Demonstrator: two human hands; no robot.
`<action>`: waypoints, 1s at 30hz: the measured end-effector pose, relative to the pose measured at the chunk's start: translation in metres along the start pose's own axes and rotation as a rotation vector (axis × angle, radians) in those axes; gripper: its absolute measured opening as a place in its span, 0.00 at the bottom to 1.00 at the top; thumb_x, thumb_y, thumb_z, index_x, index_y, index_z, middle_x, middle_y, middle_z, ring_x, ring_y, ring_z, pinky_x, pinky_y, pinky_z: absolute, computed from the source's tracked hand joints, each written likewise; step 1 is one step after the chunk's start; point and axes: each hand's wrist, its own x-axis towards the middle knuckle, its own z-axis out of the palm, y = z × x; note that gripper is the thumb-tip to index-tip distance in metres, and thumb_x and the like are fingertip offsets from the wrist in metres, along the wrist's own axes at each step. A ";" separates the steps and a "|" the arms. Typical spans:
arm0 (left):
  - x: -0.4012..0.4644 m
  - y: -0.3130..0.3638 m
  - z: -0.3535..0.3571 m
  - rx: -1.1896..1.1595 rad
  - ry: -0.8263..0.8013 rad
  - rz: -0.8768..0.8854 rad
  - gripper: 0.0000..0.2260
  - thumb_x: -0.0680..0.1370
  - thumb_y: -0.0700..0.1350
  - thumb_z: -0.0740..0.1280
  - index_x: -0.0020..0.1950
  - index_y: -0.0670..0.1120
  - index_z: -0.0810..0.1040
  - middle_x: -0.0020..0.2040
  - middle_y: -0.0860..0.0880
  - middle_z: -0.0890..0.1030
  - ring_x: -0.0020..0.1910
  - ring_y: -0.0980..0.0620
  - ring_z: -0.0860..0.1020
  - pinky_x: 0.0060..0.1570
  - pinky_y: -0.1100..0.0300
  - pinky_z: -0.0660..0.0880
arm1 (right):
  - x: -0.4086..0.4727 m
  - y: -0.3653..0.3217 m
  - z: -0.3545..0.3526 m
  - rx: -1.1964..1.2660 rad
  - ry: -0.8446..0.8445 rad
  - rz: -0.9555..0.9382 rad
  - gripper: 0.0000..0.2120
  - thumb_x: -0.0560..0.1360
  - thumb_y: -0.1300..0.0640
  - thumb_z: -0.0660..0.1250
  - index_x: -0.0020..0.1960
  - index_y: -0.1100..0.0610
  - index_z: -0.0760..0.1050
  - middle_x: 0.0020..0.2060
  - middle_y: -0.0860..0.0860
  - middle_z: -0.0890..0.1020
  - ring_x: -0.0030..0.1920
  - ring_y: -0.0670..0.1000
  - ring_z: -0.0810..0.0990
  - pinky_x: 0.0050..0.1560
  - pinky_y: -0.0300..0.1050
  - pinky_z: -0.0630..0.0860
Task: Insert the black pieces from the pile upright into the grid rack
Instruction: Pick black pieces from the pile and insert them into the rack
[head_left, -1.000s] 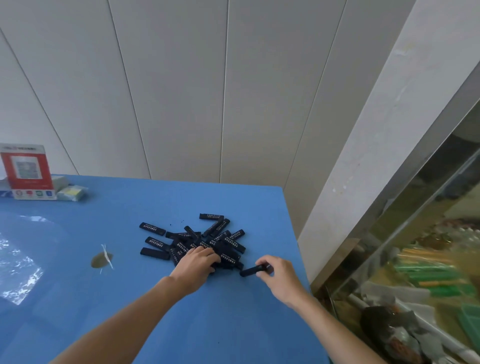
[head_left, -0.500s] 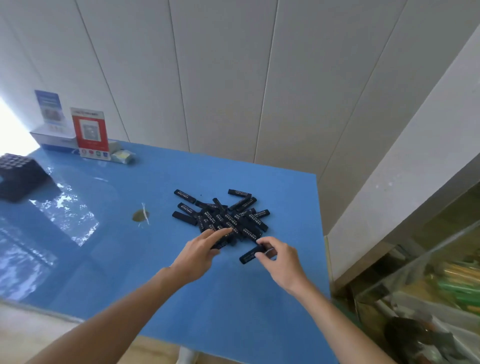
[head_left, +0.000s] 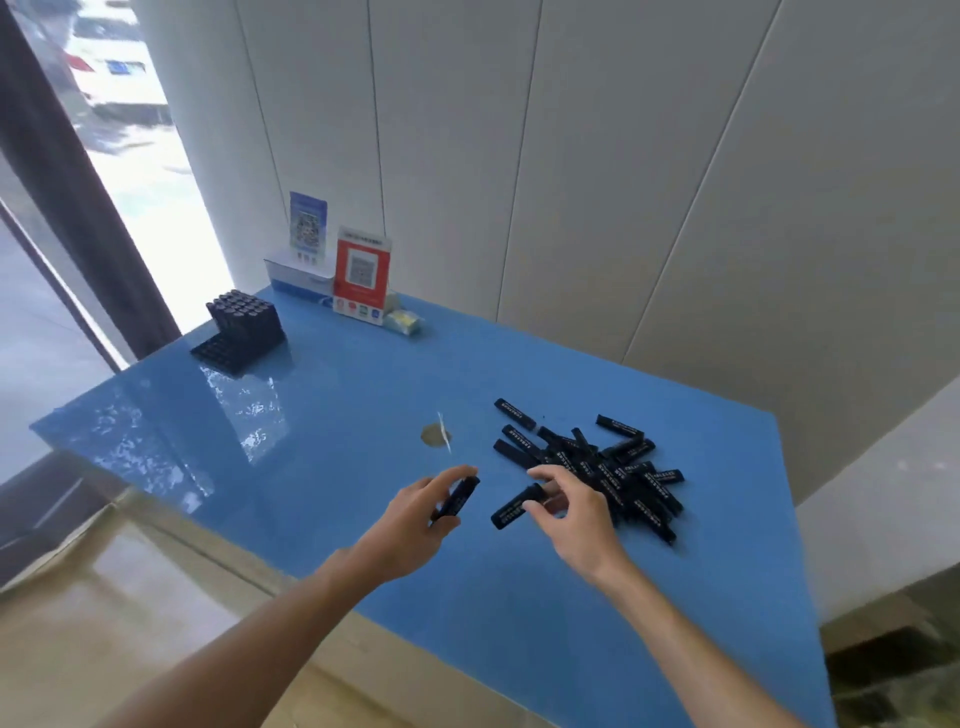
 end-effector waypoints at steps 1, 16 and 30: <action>-0.005 -0.009 -0.012 -0.001 0.000 0.004 0.26 0.77 0.41 0.65 0.67 0.65 0.60 0.46 0.52 0.72 0.44 0.50 0.73 0.49 0.53 0.74 | 0.003 -0.013 0.011 -0.003 0.000 -0.006 0.13 0.74 0.58 0.69 0.56 0.47 0.73 0.45 0.49 0.78 0.41 0.45 0.79 0.43 0.38 0.78; -0.055 -0.151 -0.177 0.041 0.047 -0.023 0.26 0.75 0.44 0.68 0.65 0.63 0.60 0.44 0.54 0.77 0.38 0.56 0.77 0.45 0.54 0.76 | 0.055 -0.155 0.168 -0.048 -0.019 -0.105 0.08 0.74 0.59 0.69 0.51 0.50 0.75 0.40 0.46 0.78 0.40 0.45 0.78 0.41 0.32 0.75; 0.017 -0.231 -0.255 0.059 0.103 -0.111 0.27 0.76 0.41 0.68 0.67 0.63 0.62 0.48 0.52 0.76 0.38 0.57 0.78 0.45 0.56 0.77 | 0.189 -0.176 0.225 -0.056 -0.104 -0.155 0.09 0.74 0.59 0.69 0.52 0.48 0.78 0.39 0.49 0.81 0.37 0.45 0.78 0.39 0.28 0.72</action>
